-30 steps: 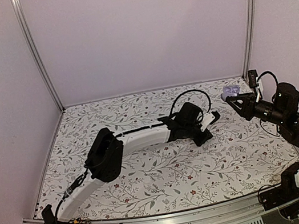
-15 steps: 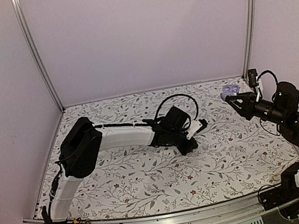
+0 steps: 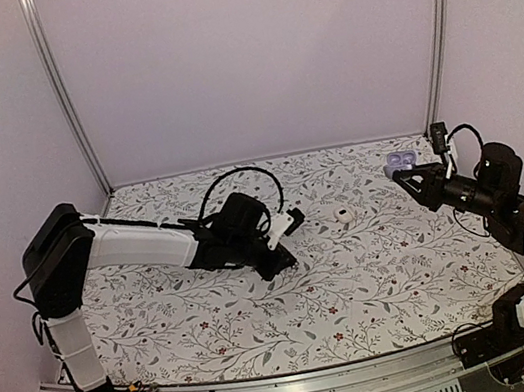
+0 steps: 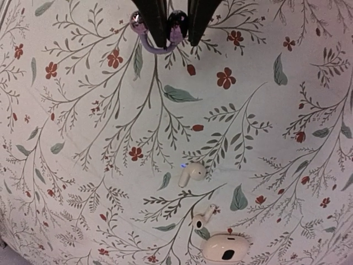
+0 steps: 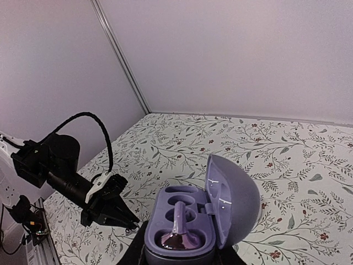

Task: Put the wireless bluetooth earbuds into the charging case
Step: Move the left earbud to the center of the board, then adjust the left earbud at the center of the board.

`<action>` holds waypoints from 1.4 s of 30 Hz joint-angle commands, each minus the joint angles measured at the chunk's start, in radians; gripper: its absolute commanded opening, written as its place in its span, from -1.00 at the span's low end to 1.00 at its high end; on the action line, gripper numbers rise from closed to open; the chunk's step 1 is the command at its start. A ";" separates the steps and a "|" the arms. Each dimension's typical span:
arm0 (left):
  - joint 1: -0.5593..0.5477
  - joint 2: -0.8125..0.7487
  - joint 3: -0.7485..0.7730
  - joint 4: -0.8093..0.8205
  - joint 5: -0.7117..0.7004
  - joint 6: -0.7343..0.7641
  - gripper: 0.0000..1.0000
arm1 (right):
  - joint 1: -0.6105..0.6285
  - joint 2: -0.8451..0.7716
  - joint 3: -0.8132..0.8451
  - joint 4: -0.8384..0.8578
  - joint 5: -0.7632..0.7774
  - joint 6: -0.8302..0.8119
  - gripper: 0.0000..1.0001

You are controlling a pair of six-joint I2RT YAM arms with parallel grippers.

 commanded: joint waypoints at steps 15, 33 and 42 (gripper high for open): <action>0.068 -0.078 -0.212 0.027 -0.077 -0.185 -0.63 | -0.005 0.041 0.034 0.030 -0.093 0.006 -1.00; 0.095 -0.160 0.012 -0.534 -0.010 -0.235 -0.37 | -0.006 0.029 0.044 0.012 -0.089 -0.016 -1.00; 0.133 -0.104 0.138 -0.588 -0.041 -0.102 -0.26 | -0.005 0.031 0.044 0.012 -0.097 -0.012 -1.00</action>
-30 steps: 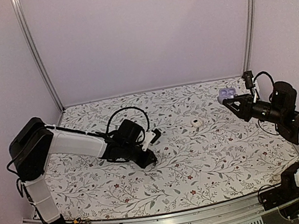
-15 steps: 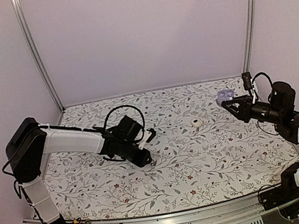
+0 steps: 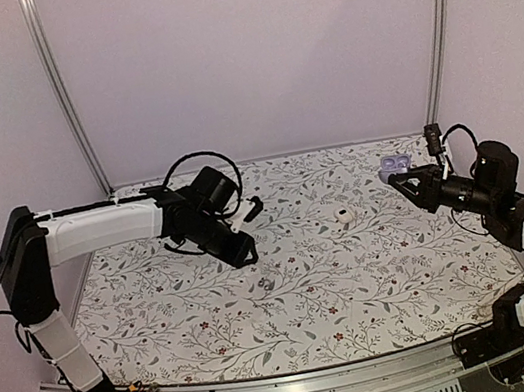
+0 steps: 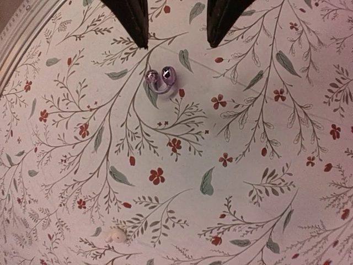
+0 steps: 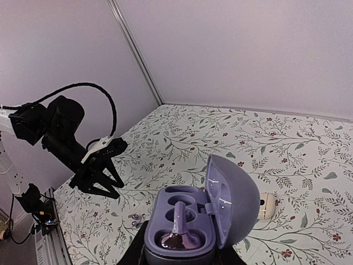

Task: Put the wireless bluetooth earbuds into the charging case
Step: Adjust the left earbud at the center of the board.

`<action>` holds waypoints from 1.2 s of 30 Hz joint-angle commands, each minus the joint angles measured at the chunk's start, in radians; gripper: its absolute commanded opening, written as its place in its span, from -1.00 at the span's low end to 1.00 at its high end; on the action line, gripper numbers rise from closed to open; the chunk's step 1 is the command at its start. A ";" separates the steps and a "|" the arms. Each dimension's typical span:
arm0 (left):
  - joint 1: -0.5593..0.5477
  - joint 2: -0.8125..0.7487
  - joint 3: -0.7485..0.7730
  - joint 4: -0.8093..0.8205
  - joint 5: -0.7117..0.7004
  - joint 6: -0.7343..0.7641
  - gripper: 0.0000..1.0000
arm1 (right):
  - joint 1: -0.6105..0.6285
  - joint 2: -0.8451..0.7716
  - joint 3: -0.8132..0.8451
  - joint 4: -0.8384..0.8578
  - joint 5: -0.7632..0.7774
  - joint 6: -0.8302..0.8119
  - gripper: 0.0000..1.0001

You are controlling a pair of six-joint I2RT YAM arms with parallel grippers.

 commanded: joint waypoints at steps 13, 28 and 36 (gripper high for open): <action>-0.024 0.182 0.122 -0.097 -0.016 0.228 0.42 | -0.005 -0.017 0.029 0.006 -0.016 -0.003 -1.00; -0.046 0.306 0.202 -0.132 -0.113 0.250 0.36 | -0.005 -0.006 0.040 0.010 -0.018 0.002 -1.00; 0.012 0.299 0.217 -0.104 -0.107 0.168 0.19 | -0.005 0.003 0.048 0.010 -0.017 -0.001 -1.00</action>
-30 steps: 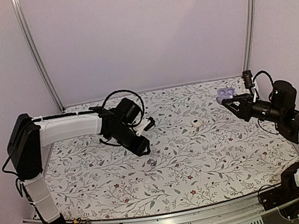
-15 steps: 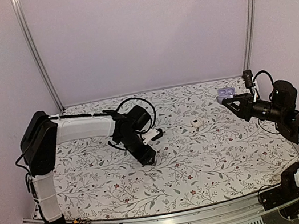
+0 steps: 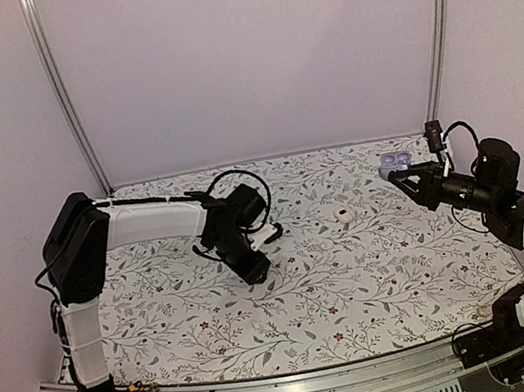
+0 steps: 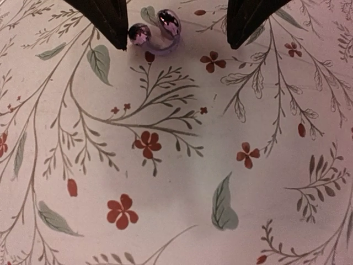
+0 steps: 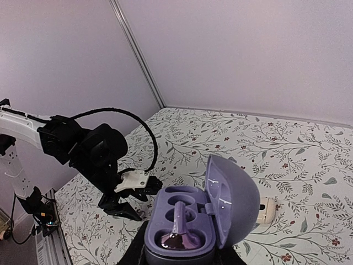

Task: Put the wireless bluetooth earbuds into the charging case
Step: Adjust the left earbud at the center of the board.

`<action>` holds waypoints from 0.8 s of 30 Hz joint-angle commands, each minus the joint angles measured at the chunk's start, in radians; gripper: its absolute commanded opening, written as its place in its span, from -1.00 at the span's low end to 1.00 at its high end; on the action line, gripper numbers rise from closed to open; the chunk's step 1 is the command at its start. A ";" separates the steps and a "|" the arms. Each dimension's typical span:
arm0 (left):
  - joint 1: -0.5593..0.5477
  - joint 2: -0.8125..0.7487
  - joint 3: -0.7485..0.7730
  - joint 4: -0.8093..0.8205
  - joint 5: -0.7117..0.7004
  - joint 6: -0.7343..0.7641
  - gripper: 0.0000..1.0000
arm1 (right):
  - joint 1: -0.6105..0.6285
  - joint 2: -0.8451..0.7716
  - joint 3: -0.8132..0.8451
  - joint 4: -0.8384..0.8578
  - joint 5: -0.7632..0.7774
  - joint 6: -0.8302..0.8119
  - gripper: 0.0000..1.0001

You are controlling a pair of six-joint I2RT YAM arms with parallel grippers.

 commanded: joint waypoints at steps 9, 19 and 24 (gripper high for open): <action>0.122 -0.027 0.018 0.041 0.036 -0.108 0.03 | -0.005 0.002 0.029 0.009 -0.010 -0.006 -1.00; 0.238 -0.115 -0.053 0.123 0.241 -0.064 -0.16 | -0.005 -0.003 0.030 0.006 -0.014 -0.007 -1.00; 0.260 -0.099 -0.069 0.120 0.270 -0.005 -0.27 | -0.005 -0.003 0.031 0.006 -0.014 -0.008 -1.00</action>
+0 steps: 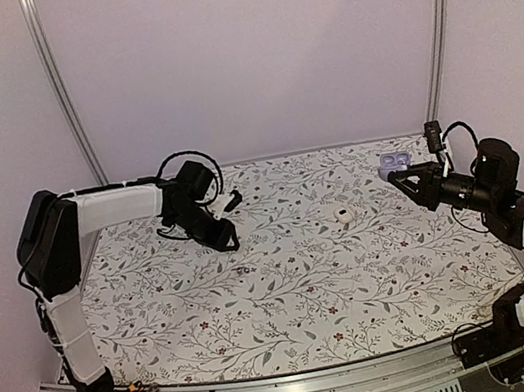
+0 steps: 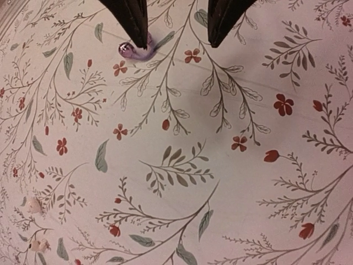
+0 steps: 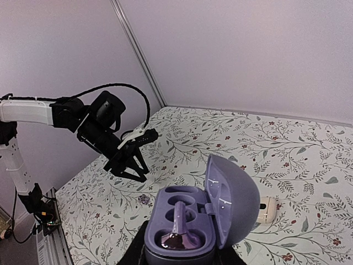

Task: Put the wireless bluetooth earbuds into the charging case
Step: Adjust the left earbud at the center of the board.

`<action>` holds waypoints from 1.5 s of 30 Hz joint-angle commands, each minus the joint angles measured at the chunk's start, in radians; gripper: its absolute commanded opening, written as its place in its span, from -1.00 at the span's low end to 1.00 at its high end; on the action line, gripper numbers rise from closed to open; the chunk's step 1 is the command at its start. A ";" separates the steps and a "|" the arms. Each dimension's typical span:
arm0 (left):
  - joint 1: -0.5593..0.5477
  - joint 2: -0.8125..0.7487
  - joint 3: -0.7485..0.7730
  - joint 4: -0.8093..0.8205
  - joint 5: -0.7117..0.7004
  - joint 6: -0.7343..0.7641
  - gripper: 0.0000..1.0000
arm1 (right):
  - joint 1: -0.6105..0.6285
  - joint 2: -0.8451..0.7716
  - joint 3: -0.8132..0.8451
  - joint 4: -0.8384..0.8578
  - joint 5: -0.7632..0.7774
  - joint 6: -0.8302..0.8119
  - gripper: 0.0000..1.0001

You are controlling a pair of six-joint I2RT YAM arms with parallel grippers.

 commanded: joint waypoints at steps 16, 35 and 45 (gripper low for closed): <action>-0.028 0.048 -0.070 -0.002 0.041 0.092 -0.35 | -0.005 -0.003 0.033 0.007 -0.012 -0.006 -1.00; -0.095 -0.006 -0.148 -0.020 0.052 0.049 -0.38 | -0.005 -0.011 0.033 0.007 -0.016 -0.003 -1.00; -0.208 0.023 -0.157 -0.044 -0.104 0.015 -0.54 | -0.005 -0.017 0.030 0.004 -0.011 -0.006 -1.00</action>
